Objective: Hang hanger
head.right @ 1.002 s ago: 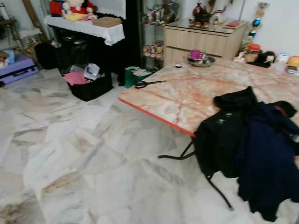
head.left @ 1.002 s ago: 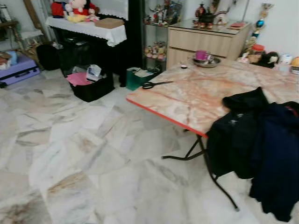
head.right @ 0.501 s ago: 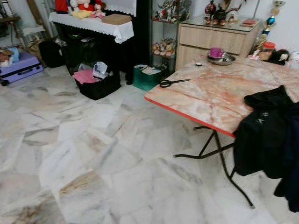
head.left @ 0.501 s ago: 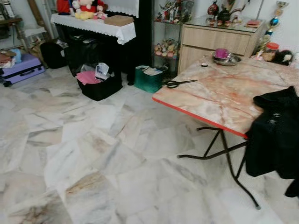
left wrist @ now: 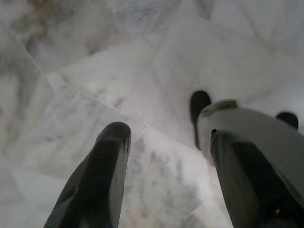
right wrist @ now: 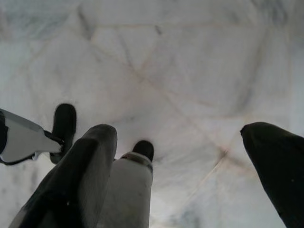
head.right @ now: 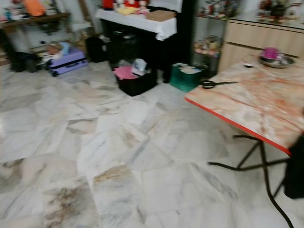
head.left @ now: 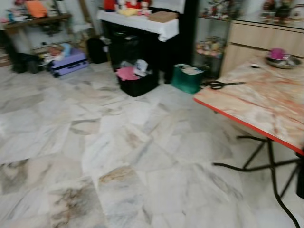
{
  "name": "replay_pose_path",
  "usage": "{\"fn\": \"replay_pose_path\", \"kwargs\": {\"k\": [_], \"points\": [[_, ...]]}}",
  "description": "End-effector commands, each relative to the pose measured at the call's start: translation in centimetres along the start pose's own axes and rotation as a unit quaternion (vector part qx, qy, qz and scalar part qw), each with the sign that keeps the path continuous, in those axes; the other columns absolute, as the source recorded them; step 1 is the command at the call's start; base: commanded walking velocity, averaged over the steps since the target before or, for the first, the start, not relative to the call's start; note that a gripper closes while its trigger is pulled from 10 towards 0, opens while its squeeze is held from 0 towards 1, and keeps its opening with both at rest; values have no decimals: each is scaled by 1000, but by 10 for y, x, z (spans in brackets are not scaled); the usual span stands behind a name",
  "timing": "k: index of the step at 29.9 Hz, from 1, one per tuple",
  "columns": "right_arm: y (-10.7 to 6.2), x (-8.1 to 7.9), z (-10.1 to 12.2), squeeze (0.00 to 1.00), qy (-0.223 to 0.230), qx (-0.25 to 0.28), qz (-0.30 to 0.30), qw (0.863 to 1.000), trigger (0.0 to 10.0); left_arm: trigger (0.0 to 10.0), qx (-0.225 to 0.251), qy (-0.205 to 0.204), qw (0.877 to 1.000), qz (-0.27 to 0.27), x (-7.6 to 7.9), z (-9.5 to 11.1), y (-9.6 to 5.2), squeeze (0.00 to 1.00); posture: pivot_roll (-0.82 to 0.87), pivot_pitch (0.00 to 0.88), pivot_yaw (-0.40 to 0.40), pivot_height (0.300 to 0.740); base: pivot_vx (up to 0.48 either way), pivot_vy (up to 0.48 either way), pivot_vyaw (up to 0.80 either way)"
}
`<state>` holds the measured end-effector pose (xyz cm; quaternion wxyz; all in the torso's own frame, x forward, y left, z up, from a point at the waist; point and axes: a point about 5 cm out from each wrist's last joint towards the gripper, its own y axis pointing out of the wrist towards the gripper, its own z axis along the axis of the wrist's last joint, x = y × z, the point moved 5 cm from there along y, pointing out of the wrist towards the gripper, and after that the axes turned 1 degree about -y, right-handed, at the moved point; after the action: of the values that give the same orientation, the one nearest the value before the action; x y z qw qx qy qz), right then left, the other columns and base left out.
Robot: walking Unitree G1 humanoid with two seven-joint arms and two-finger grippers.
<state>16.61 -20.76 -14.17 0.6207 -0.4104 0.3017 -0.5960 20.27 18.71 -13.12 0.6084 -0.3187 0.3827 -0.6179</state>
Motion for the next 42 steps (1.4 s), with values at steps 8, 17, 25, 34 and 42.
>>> {"fn": "replay_pose_path", "kwargs": {"k": [8, 17, 25, 34, 42], "points": [[0, 3, 0, 0, -11, -2, 0, 1000, 10000, 10000, -6, -4, 1000, -3, 4, -5, 0, 0, 13, 0, -25, 740, 0, 0, 800], [-1, 9, 0, 0, -9, -4, -7, 1000, 10000, 10000, -11, -17, 1000, -2, 8, -11, -1, 0, 23, 0, -48, 740, 0, 0, 622], [-1, 8, 0, 0, -12, -4, -6, 1000, 10000, 10000, -5, -15, 1000, -4, 8, -10, -1, 0, 21, 0, -41, 740, 36, 0, 0], [0, 5, -1, 0, -13, -5, -3, 1000, 10000, 10000, 1, -8, 1000, -3, 5, -3, 0, 0, 25, 0, -23, 740, 473, 0, 0], [0, 3, 0, 0, -10, -3, -2, 1000, 10000, 10000, 7, -3, 1000, -1, 2, 3, 0, 0, 25, 0, -16, 740, 479, 0, 0]]}}
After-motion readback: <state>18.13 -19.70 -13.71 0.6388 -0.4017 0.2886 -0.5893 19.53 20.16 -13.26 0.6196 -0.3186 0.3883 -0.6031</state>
